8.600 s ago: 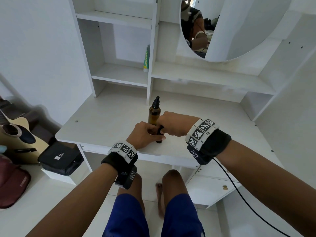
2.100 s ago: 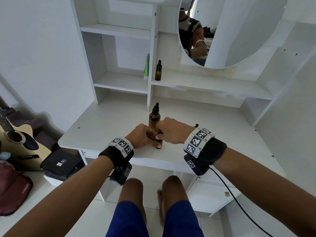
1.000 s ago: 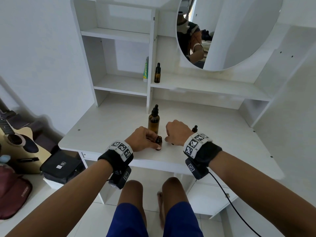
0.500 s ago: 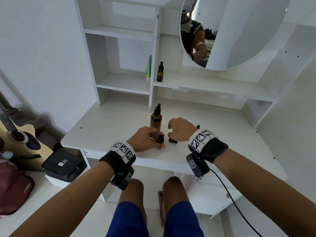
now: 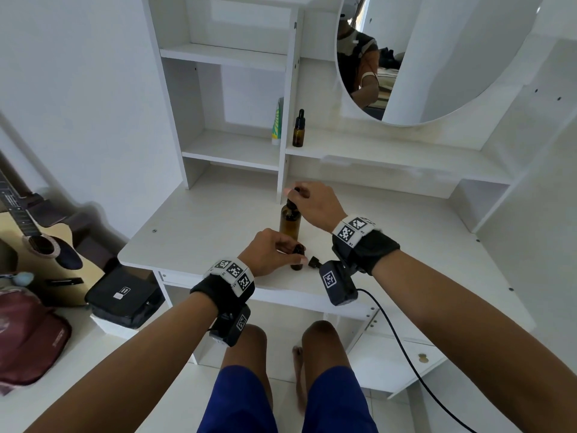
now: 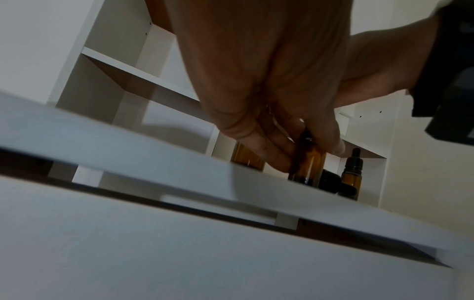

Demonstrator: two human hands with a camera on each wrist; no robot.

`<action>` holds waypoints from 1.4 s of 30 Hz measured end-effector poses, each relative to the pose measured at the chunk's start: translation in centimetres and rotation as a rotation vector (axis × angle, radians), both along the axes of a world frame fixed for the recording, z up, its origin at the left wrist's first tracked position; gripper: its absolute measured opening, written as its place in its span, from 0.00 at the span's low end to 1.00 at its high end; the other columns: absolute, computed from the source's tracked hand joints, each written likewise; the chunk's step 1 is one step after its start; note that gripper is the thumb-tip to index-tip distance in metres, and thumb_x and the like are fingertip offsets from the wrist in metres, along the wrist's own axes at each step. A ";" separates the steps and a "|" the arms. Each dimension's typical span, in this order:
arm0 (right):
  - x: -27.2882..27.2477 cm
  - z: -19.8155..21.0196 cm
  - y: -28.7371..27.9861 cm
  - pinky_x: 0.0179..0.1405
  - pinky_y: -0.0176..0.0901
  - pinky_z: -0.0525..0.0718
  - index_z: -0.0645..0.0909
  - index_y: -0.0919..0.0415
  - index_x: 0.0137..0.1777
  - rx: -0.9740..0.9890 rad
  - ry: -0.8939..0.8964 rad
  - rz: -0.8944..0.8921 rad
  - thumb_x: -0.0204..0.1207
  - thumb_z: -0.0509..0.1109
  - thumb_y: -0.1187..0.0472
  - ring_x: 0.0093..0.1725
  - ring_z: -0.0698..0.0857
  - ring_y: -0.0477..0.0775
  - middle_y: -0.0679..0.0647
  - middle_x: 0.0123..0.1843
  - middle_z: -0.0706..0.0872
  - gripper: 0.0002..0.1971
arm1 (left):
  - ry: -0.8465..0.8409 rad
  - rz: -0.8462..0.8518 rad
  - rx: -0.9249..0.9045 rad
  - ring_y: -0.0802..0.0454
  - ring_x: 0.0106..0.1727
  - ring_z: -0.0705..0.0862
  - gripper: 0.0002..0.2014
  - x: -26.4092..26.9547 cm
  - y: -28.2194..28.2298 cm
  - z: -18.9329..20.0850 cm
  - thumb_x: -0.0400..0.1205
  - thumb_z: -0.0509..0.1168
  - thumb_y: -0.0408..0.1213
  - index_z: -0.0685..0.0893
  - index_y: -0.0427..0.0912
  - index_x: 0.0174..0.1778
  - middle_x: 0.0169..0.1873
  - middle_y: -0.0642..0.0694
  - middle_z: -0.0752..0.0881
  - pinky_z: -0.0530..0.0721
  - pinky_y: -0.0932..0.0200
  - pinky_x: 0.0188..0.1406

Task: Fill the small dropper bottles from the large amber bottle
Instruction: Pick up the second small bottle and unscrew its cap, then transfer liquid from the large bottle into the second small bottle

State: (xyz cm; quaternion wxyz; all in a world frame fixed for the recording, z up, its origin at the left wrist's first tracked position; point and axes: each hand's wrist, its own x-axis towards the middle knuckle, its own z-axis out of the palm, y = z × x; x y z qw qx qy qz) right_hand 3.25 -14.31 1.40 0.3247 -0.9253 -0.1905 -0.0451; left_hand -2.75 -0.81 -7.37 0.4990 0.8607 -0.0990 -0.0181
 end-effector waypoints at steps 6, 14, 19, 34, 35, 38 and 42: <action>0.2 0.0 0.0 0.27 0.35 0.65 0.66 0.56 0.25 -0.037 0.012 -0.010 0.86 0.60 0.50 0.25 0.69 0.45 0.49 0.24 0.72 0.26 | 0.001 -0.001 0.015 0.64 0.45 0.89 0.13 0.2 0.0 -0.1 0.71 0.80 0.44 0.93 0.45 0.50 0.44 0.53 0.93 0.84 0.73 0.50; 0.2 0.7 0.1 0.29 0.41 0.66 0.71 0.64 0.28 -0.035 -0.036 0.012 0.88 0.57 0.51 0.26 0.71 0.48 0.55 0.27 0.75 0.26 | 0.001 -0.004 -0.006 0.67 0.44 0.89 0.12 0.2 0.0 0.0 0.71 0.80 0.40 0.93 0.43 0.49 0.44 0.52 0.93 0.81 0.77 0.46; 0.2 1.2 -0.3 0.28 0.38 0.68 0.80 0.76 0.39 -0.018 -0.088 0.038 0.88 0.56 0.54 0.26 0.72 0.52 0.60 0.30 0.79 0.26 | 0.000 -0.004 -0.001 0.69 0.43 0.89 0.13 0.2 0.0 0.0 0.71 0.80 0.41 0.93 0.44 0.50 0.44 0.53 0.92 0.80 0.79 0.45; 0.4 0.8 -0.3 0.28 0.42 0.67 0.65 0.61 0.27 -0.009 -0.095 0.056 0.88 0.57 0.55 0.24 0.67 0.48 0.51 0.24 0.69 0.25 | 0.011 0.002 -0.006 0.64 0.44 0.90 0.12 0.0 0.0 0.2 0.72 0.80 0.41 0.93 0.44 0.49 0.43 0.52 0.93 0.83 0.74 0.48; 0.4 0.8 -0.3 0.27 0.41 0.67 0.64 0.60 0.26 -0.012 -0.095 0.055 0.88 0.57 0.55 0.24 0.67 0.48 0.50 0.24 0.69 0.25 | 0.011 -0.001 -0.005 0.64 0.44 0.90 0.12 0.0 -0.1 0.2 0.72 0.80 0.41 0.93 0.43 0.50 0.44 0.52 0.93 0.83 0.75 0.48; 0.3 1.0 -0.3 0.28 0.39 0.67 0.63 0.58 0.26 -0.051 -0.099 0.061 0.88 0.57 0.54 0.25 0.67 0.48 0.50 0.24 0.69 0.25 | 0.013 -0.006 -0.010 0.65 0.43 0.90 0.12 0.0 -0.1 0.3 0.72 0.80 0.40 0.93 0.43 0.50 0.44 0.52 0.93 0.82 0.77 0.47; 0.0 1.2 -0.1 0.30 0.40 0.67 0.61 0.58 0.26 -0.035 -0.088 0.059 0.87 0.57 0.52 0.26 0.67 0.49 0.50 0.24 0.68 0.26 | 0.007 -0.006 -0.014 0.66 0.44 0.89 0.12 -0.1 -0.1 0.3 0.72 0.80 0.40 0.93 0.42 0.50 0.44 0.51 0.93 0.82 0.77 0.47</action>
